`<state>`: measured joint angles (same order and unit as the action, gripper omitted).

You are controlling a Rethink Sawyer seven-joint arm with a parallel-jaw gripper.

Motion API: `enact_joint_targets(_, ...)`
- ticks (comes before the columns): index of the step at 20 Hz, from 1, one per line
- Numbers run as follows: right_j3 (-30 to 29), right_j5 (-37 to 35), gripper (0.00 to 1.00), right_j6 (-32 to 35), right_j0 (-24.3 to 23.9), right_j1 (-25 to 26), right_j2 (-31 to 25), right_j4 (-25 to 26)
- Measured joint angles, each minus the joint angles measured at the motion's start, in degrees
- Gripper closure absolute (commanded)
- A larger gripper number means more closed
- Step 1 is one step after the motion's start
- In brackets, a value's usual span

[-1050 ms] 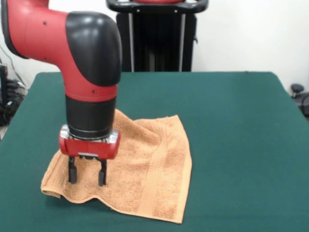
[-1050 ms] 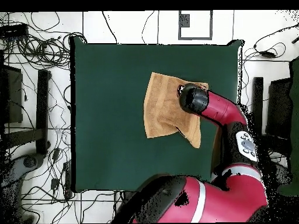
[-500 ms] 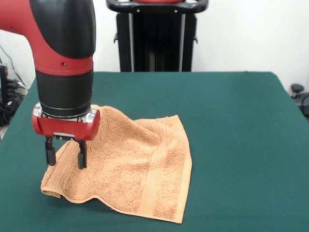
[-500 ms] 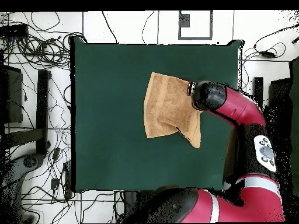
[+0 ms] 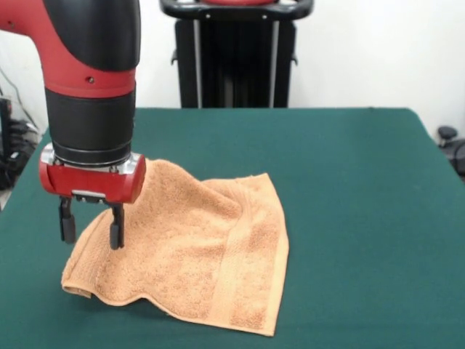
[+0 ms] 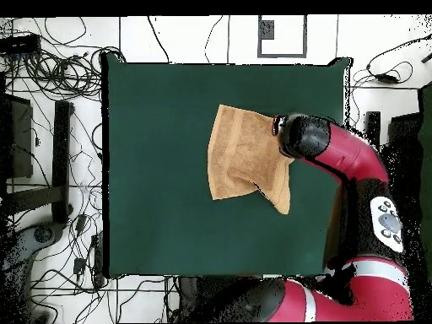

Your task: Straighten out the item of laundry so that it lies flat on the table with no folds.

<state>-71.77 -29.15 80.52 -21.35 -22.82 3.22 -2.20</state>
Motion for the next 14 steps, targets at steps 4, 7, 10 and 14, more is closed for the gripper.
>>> enact_joint_targets(4, 0.0, 0.0, 0.0, 0.0, 0.5, -0.5, 0.0, 0.0)
enact_joint_targets(7, 0.0, 0.0, 0.0, 0.0, 0.9, -0.5, 0.0, 0.0)
enact_joint_targets(10, -0.2, 0.0, 0.0, 0.0, 1.3, -0.5, 0.0, 0.0)
enact_joint_targets(14, -0.8, 0.0, 0.0, 0.0, 1.9, -0.5, 0.0, 0.0)
